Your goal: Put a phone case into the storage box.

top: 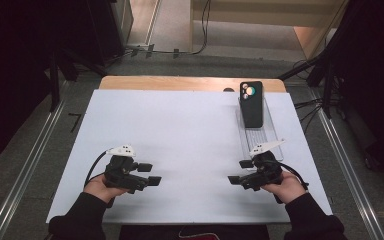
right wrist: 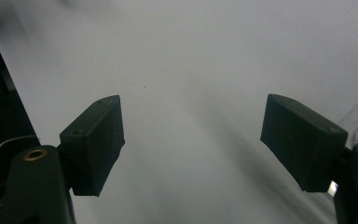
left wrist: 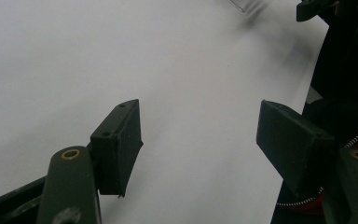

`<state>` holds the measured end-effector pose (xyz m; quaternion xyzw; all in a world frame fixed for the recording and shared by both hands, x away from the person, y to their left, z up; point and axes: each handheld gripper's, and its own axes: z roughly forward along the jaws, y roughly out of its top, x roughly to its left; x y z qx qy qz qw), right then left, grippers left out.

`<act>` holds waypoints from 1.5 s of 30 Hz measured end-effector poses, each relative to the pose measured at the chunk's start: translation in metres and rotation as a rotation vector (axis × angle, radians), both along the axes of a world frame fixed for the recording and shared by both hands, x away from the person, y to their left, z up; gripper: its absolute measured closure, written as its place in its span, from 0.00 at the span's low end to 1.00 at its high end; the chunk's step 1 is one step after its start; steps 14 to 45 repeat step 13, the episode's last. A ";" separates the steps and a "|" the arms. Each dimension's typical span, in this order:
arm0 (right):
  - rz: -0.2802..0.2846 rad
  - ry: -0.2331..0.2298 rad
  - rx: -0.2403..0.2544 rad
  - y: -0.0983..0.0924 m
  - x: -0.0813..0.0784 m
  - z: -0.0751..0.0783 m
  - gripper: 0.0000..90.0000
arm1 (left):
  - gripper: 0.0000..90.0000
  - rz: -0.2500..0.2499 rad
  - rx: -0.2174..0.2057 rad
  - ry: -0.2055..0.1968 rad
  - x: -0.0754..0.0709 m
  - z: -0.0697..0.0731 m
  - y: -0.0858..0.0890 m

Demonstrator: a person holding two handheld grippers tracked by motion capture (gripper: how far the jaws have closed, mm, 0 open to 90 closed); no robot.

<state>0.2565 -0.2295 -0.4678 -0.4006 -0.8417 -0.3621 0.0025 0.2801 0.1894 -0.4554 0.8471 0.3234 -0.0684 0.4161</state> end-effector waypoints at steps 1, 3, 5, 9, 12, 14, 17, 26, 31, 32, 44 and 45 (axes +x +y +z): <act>0.003 0.005 0.002 -0.002 -0.001 -0.001 0.22 | 0.35 0.001 0.000 0.000 0.000 0.000 0.000; 0.003 0.007 -0.003 -0.005 -0.003 -0.003 0.22 | 0.35 0.003 -0.002 0.004 -0.001 -0.001 0.001; 0.012 0.009 -0.004 -0.008 -0.005 -0.005 0.22 | 0.35 0.000 0.000 0.004 -0.002 -0.002 0.002; 0.018 0.010 -0.023 -0.012 -0.008 -0.008 0.22 | 0.35 0.000 -0.001 0.005 -0.003 -0.002 0.002; 0.014 0.015 -0.017 -0.014 -0.008 -0.009 0.22 | 0.35 0.001 0.000 0.000 -0.003 -0.003 0.002; 0.014 0.016 -0.016 -0.014 -0.008 -0.010 0.22 | 0.35 0.000 0.002 0.000 -0.003 -0.004 0.002; 0.014 0.016 -0.016 -0.014 -0.008 -0.010 0.22 | 0.35 0.000 0.002 0.000 -0.003 -0.004 0.002; 0.014 0.016 -0.016 -0.014 -0.008 -0.010 0.22 | 0.35 0.000 0.002 0.000 -0.003 -0.004 0.002; 0.014 0.016 -0.016 -0.014 -0.008 -0.010 0.22 | 0.35 0.000 0.002 0.000 -0.003 -0.004 0.002; 0.014 0.016 -0.016 -0.014 -0.008 -0.010 0.22 | 0.35 0.000 0.002 0.000 -0.003 -0.004 0.002; 0.014 0.016 -0.016 -0.014 -0.008 -0.010 0.22 | 0.35 0.000 0.002 0.000 -0.003 -0.004 0.002; 0.014 0.016 -0.016 -0.014 -0.008 -0.010 0.22 | 0.35 0.000 0.002 0.000 -0.003 -0.004 0.002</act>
